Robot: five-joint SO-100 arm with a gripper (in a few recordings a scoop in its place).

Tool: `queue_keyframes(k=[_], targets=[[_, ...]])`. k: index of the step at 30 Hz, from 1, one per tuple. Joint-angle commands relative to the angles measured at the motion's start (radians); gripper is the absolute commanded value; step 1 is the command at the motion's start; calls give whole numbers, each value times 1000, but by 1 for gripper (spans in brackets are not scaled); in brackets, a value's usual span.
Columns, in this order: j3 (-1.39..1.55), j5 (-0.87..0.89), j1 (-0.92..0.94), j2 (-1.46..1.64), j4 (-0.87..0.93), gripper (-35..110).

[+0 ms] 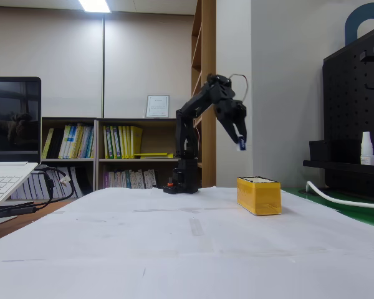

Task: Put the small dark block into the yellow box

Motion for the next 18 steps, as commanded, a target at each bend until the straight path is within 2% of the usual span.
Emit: queue_keyframes(k=[1, 9, 18], targets=[[-31, -12, -18, 28, -80, 0], [-121, -26, -40, 117, -219, 0], [-123, -14, -91, 161, -232, 0]])
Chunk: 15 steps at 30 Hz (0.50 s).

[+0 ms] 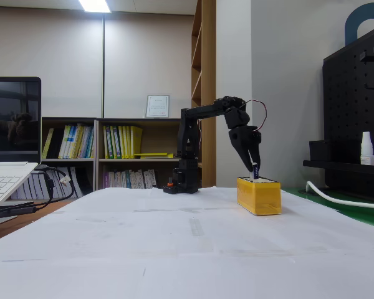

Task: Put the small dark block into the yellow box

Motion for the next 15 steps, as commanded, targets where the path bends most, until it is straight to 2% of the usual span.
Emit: queue_keyframes(k=[1, 3, 9, 15], targets=[[23, 6, -31, 0, -12, 0], [23, 11, -35, 0, -6, 4], [34, -20, 0, -20, 18, 29], [97, -40, 28, -41, 31, 36]])
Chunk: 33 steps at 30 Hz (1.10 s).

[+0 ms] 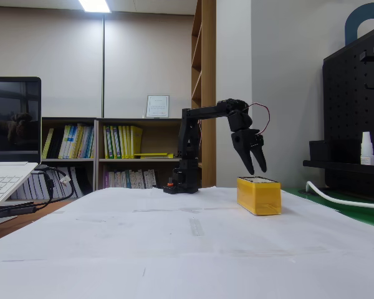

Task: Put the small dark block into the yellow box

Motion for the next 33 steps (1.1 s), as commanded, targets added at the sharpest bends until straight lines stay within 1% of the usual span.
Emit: queue_keyframes(k=[1, 5, 11, 15, 18, 21, 25, 31, 33], targets=[[101, -28, 12, -69, 20, 36], [167, -28, 38, -140, 32, 37], [382, -20, 129, -288, 130, 37], [347, -25, 238, -440, 149, 37], [184, -23, 344, -607, 149, 37], [-94, -58, 468, -818, 155, 37], [-400, -78, 572, -1005, 199, 36], [-897, -78, 574, -1302, 89, 7], [-1028, -74, 561, -1365, 54, 1]])
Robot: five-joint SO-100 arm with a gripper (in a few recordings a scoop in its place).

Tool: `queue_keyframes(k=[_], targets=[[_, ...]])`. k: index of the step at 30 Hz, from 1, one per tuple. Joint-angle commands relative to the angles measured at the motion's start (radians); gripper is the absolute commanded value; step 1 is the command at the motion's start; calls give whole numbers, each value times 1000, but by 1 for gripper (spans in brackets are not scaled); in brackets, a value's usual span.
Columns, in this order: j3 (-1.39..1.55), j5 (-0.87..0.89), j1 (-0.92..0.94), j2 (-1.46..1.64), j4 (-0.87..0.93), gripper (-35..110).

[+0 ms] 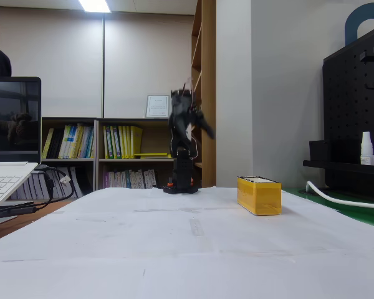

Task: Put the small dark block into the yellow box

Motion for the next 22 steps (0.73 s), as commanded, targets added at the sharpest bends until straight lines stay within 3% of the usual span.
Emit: queue_keyframes(k=[1, 9, 22], targets=[[-178, 6, -26, -126, -52, 0], [-411, 23, -26, -327, 77, 0], [-638, -8, -5, -457, 58, 0]])
